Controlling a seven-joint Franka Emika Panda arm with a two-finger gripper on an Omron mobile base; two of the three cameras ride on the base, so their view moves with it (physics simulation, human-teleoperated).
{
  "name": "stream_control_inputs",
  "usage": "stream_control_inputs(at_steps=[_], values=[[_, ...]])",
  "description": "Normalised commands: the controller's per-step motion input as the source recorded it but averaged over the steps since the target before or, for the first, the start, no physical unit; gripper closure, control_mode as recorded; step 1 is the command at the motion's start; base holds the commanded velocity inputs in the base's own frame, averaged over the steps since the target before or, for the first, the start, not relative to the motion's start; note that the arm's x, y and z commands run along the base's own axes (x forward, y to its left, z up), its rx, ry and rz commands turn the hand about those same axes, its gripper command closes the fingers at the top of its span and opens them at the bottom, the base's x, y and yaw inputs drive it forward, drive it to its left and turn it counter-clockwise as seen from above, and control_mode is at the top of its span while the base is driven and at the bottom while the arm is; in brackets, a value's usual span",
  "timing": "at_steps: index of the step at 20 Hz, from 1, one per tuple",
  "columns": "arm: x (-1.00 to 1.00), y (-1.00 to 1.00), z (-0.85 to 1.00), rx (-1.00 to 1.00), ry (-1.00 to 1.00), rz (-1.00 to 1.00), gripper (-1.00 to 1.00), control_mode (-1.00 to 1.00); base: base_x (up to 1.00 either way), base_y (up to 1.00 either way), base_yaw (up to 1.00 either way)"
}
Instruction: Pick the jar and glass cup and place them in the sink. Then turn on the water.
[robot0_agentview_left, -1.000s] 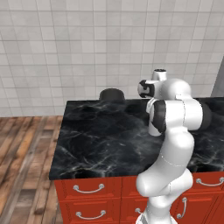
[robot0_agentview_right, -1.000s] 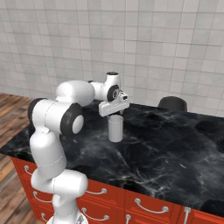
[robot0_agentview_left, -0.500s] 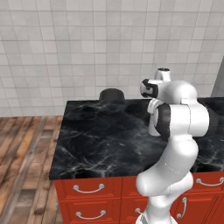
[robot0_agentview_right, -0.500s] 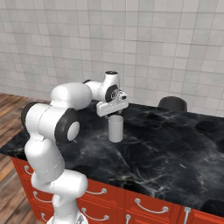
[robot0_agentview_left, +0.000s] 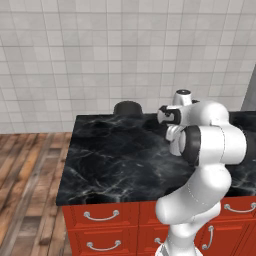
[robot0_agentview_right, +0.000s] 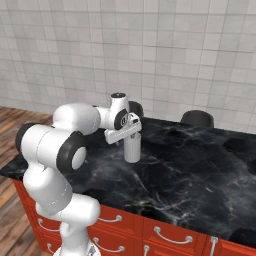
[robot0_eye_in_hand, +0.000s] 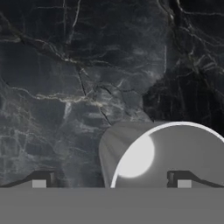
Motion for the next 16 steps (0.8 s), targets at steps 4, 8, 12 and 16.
stream_control_inputs(at_steps=[4,8,12,16], values=[[0.20,0.01,-0.28,-0.03,0.00,0.00,-1.00,-1.00,0.00,0.00,0.00],[0.02,0.00,-0.23,-0.01,0.00,0.00,1.00,-1.00,0.00,0.00,0.00],[0.00,0.00,-0.08,0.00,0.01,0.00,1.00,-1.00,0.00,0.00,0.00],[-0.01,0.00,-0.13,0.00,0.03,0.00,1.00,-1.00,0.00,0.00,0.00]])
